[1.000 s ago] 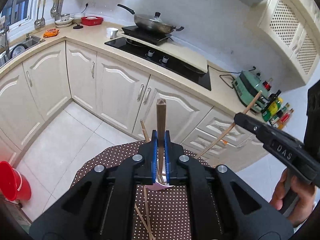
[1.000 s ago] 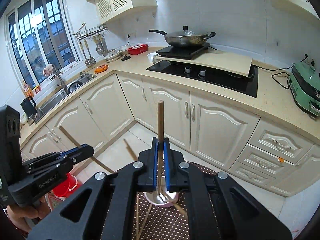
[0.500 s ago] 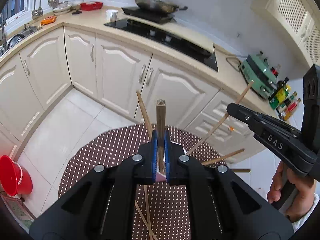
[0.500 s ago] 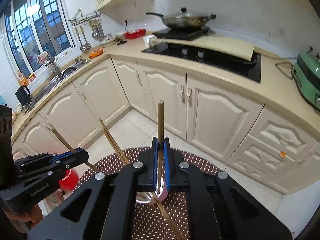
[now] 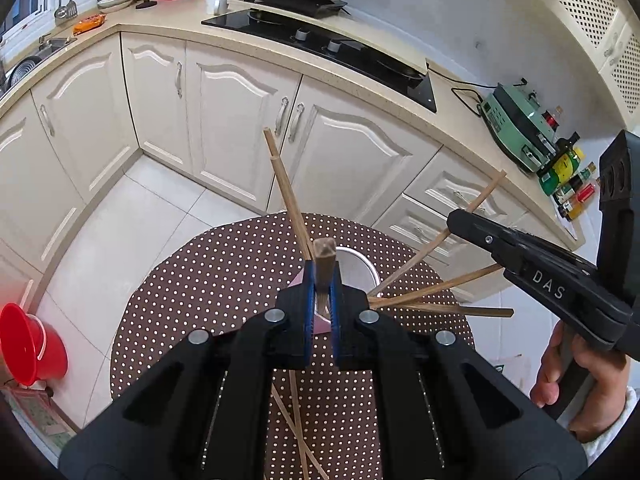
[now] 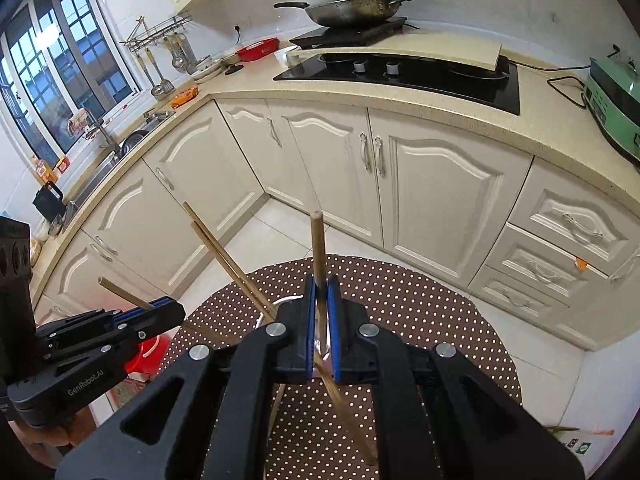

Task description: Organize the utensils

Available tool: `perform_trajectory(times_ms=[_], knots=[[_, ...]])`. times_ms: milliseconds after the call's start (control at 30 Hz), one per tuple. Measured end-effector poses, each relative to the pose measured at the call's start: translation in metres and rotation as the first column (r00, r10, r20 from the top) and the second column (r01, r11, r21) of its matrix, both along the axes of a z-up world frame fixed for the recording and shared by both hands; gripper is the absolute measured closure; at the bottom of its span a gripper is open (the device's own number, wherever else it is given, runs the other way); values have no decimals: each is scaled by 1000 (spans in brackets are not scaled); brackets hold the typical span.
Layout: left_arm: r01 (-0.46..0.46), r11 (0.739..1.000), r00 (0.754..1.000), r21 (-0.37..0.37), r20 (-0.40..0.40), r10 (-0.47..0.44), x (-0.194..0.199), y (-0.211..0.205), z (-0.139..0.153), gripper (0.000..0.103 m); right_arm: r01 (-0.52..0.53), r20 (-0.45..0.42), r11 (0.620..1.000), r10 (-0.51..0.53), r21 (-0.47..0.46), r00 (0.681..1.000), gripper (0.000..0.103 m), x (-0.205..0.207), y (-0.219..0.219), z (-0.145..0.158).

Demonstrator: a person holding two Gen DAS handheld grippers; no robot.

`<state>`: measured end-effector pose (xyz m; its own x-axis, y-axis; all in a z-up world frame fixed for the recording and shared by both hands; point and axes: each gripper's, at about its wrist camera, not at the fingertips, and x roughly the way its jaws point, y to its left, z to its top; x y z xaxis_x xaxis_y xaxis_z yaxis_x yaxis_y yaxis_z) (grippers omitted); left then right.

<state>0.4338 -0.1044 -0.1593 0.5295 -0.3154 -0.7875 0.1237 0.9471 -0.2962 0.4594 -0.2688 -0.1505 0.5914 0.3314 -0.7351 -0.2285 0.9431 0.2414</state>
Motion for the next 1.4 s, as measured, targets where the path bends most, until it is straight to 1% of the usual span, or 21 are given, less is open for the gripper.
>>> perform_trajectory(times_ms=[200,267,467,700,800,833,900,933,1067,1100,1167,1267,1400], knots=[[-3,1000,1000,-17,-5,3,-5,1,0,95,12,-11,1000,-12,9,1000,96,-4,3,-2],[-3,1000,1000,-12,-10,3,-5,3,1,95,23,-22,999,-22,36,1000,95,-5,2,-2],[-10,1000,1000,1,-2,10,-13,13,9,95,37,-14,998,-37,55,999,95,-14,4,3],[-11,1000,1000,-4,9,11,-26,23,18,95,61,23,997,-63,56,998,93,-32,8,18],[-5,1000,1000,11,21,5,-32,24,23,91,75,50,996,-78,55,996,88,-42,10,28],[-5,1000,1000,16,29,4,-35,25,25,85,81,66,995,-84,50,994,85,-47,11,32],[-9,1000,999,10,40,8,-40,28,28,65,93,96,995,-97,44,991,79,-55,12,40],[-14,1000,998,4,54,14,-43,30,31,52,98,106,994,-103,47,989,78,-58,13,43],[5,1000,997,4,73,-5,-51,33,38,52,111,128,993,-117,48,985,77,-69,15,51],[6,1000,996,4,83,-6,-55,34,41,50,114,132,992,-120,49,984,77,-73,16,53],[9,1000,995,3,101,-9,-61,37,45,41,118,137,992,-124,48,983,77,-78,19,56],[13,1000,992,14,125,-14,-70,40,51,37,119,142,992,-125,47,982,77,-88,23,57],[13,999,988,35,153,-18,-83,47,57,35,120,148,991,-127,54,981,77,-101,30,57]])
